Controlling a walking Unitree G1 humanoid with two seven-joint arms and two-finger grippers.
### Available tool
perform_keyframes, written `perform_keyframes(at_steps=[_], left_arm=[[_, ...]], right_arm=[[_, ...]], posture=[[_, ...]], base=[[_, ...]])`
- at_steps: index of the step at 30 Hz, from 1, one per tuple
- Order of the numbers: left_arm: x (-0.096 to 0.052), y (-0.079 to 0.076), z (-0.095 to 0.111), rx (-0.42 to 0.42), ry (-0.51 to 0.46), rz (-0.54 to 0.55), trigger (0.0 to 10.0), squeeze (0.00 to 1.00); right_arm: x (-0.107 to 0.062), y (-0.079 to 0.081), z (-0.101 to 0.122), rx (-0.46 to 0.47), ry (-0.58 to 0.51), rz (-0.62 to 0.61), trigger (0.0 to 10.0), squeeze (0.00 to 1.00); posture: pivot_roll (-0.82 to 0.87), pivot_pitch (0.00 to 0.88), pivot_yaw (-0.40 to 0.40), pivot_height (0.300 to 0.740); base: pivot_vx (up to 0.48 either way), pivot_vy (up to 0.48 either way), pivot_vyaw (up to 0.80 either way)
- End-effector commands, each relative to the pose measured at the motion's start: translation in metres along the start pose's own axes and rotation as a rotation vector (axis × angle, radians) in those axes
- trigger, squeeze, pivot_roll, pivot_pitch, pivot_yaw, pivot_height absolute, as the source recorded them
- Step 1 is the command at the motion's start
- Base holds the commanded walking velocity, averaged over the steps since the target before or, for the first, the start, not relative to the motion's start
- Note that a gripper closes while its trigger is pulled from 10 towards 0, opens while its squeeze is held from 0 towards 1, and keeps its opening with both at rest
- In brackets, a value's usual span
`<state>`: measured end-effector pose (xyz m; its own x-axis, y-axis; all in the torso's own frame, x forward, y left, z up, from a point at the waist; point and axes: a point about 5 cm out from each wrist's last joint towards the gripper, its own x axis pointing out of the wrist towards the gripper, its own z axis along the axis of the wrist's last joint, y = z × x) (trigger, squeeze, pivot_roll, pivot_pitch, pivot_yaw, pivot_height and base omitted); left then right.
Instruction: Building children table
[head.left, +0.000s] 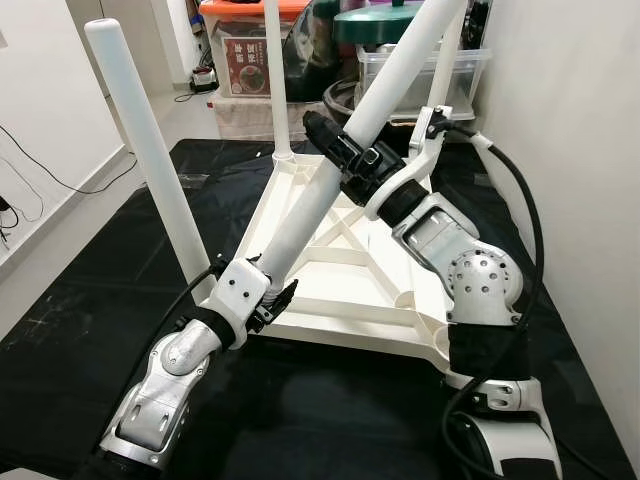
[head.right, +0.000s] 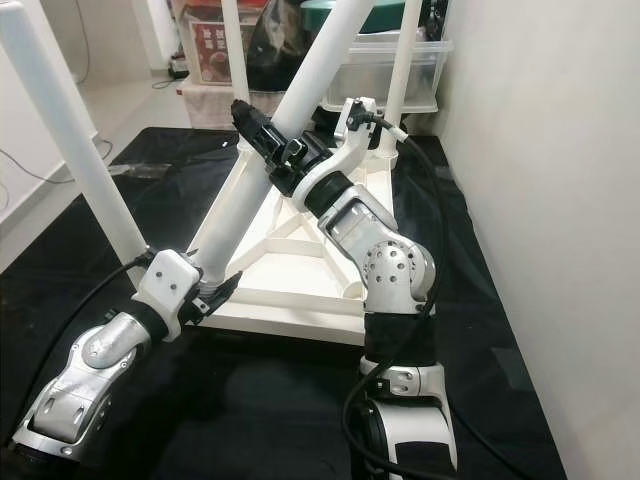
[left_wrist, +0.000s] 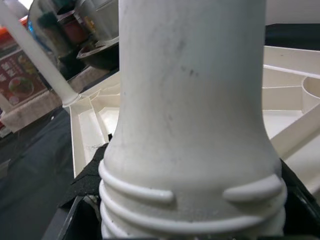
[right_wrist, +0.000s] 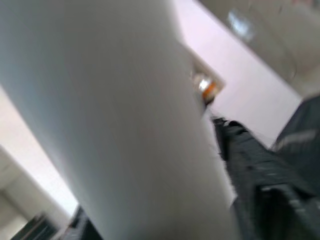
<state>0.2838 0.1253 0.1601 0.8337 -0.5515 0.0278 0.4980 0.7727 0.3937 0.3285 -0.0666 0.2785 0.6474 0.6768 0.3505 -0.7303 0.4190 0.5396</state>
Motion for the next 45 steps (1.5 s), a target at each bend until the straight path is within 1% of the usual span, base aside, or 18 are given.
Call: perform_keyframes(at_steps=[1,7,15,16,19,22,24,26,28,30,31,33,34,35,36,42,44,45], left_arm=[[-0.001,-0.006,-0.002,0.04,0.001,-0.055,10.0,0.0],[-0.002,-0.002,-0.003,0.07,0.004,-0.072,10.0,0.0],[-0.002,-0.003,-0.005,0.078,0.008,-0.065,10.0,0.01],[-0.002,-0.004,-0.006,0.08,0.007,-0.061,10.0,1.0],[-0.005,-0.003,-0.009,0.035,0.013,-0.067,10.0,1.0],[-0.015,0.004,-0.007,-0.009,0.005,-0.039,10.0,1.0],[-0.017,0.005,-0.007,-0.012,0.009,-0.038,10.0,1.0],[-0.024,0.008,-0.006,-0.025,0.022,-0.017,10.0,1.0],[-0.03,0.011,-0.008,-0.017,0.04,0.014,10.0,1.0],[-0.033,0.012,-0.009,-0.011,0.05,0.026,10.0,1.0],[-0.038,0.015,-0.009,-0.025,0.05,0.047,10.0,0.0],[-0.047,0.016,-0.008,-0.073,0.046,0.059,10.0,0.0],[-0.047,0.016,-0.008,-0.073,0.046,0.059,10.0,0.0],[-0.052,0.013,-0.007,-0.113,0.037,0.048,10.0,0.0],[-0.053,0.011,-0.005,-0.122,0.03,0.044,10.0,0.0],[-0.055,0.002,-0.003,-0.191,0.016,0.061,10.0,0.0],[-0.056,0.002,-0.004,-0.19,0.021,0.074,10.0,0.0],[-0.056,0.002,-0.004,-0.19,0.021,0.074,10.0,0.0]], right_arm=[[0.003,0.008,-0.006,-0.009,0.042,0.042,0.0,0.0],[-0.004,0.015,-0.021,-0.008,0.142,0.097,0.0,0.0],[-0.003,0.013,-0.018,-0.007,0.115,0.072,0.0,0.0],[-0.002,0.012,-0.016,-0.012,0.098,0.065,0.0,0.0],[-0.001,0.009,-0.009,-0.045,0.064,0.049,0.0,0.0],[-0.003,-0.002,0.006,-0.213,0.039,0.004,0.0,0.0],[-0.004,-0.006,0.01,-0.232,0.035,-0.005,0.0,0.0],[-0.006,-0.015,0.023,-0.322,0.023,-0.033,0.0,0.0],[-0.009,-0.022,0.036,-0.371,0.017,-0.05,0.0,0.0],[-0.01,-0.025,0.041,-0.38,0.014,-0.056,0.0,0.0],[-0.015,-0.031,0.051,-0.439,0.025,-0.055,0.0,0.0],[-0.022,-0.039,0.065,-0.56,0.057,-0.053,0.0,0.0],[-0.022,-0.039,0.065,-0.56,0.057,-0.053,0.0,0.0],[-0.027,-0.046,0.071,-0.629,0.1,-0.042,0.0,0.0],[-0.029,-0.047,0.073,-0.643,0.11,-0.032,0.0,0.0],[-0.03,-0.049,0.088,-0.634,0.108,0.019,0.0,0.0],[-0.026,-0.047,0.091,-0.553,0.059,0.033,0.0,0.0],[-0.026,-0.047,0.091,-0.553,0.059,0.033,0.0,0.0]], posture=[[-0.04,0.0,-0.02,0.74],[-0.05,0.0,-0.02,0.74],[-0.05,0.0,-0.018,0.74],[-0.04,0.0,-0.019,0.74],[-0.04,0.0,-0.02,0.74],[-0.03,0.0,-0.027,0.74],[-0.03,0.0,-0.027,0.74],[-0.02,0.0,-0.029,0.74],[-0.02,0.0,-0.034,0.74],[-0.02,0.0,-0.034,0.74],[-0.01,0.0,-0.038,0.74],[-0.01,0.0,-0.04,0.74],[-0.01,0.0,-0.04,0.74],[-0.01,0.0,-0.043,0.74],[-0.01,0.0,-0.045,0.74],[-0.01,0.0,-0.05,0.74],[-0.01,0.0,-0.05,0.74],[-0.01,0.0,-0.05,0.74]], base=[[0.0,0.0,0.0],[0.0,0.0,0.0],[0.0,0.0,0.0],[0.0,0.0,0.0],[0.0,0.0,0.0],[0.0,0.0,0.0],[0.0,0.0,0.0],[0.0,0.0,0.0],[0.0,0.0,0.0],[0.0,0.0,0.0],[0.0,0.0,0.0],[0.0,0.0,0.0],[0.0,0.0,0.0],[0.0,0.0,0.0],[0.0,0.0,0.0],[0.0,0.0,0.0],[0.0,0.0,0.0],[0.0,0.0,0.0]])
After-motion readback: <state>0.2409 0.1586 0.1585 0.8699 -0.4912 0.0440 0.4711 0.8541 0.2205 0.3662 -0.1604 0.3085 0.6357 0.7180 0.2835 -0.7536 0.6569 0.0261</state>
